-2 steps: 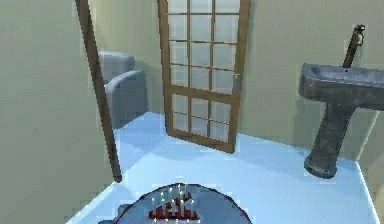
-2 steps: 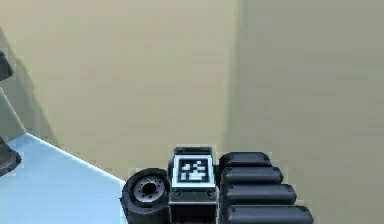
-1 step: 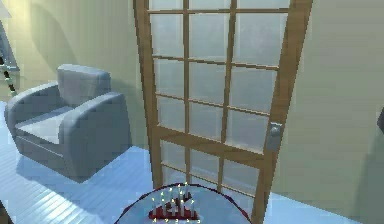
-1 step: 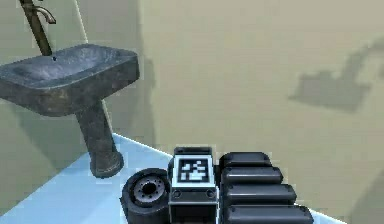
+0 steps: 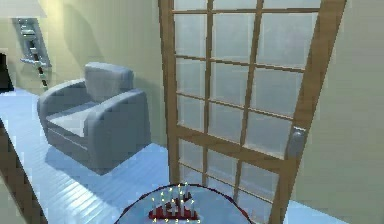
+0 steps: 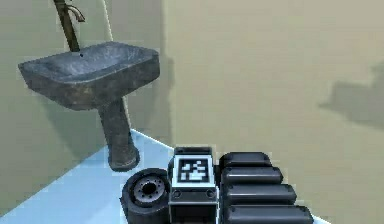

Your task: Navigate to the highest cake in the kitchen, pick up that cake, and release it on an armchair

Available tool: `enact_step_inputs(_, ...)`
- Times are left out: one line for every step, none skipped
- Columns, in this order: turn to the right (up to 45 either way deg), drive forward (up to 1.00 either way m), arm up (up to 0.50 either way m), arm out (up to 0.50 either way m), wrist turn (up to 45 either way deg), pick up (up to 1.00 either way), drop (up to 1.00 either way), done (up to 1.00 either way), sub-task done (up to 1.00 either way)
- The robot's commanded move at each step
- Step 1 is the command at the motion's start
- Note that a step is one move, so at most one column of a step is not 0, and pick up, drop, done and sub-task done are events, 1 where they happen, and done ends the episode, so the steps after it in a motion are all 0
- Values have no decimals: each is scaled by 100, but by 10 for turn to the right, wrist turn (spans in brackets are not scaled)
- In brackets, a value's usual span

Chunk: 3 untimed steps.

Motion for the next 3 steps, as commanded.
enact_step_inputs(0,45,0,0,0,0,0,0,0)
enact_step_inputs(-450,0,0,0,0,0,0,0,0)
enact_step_inputs(-120,0,0,0,0,0,0,0,0)
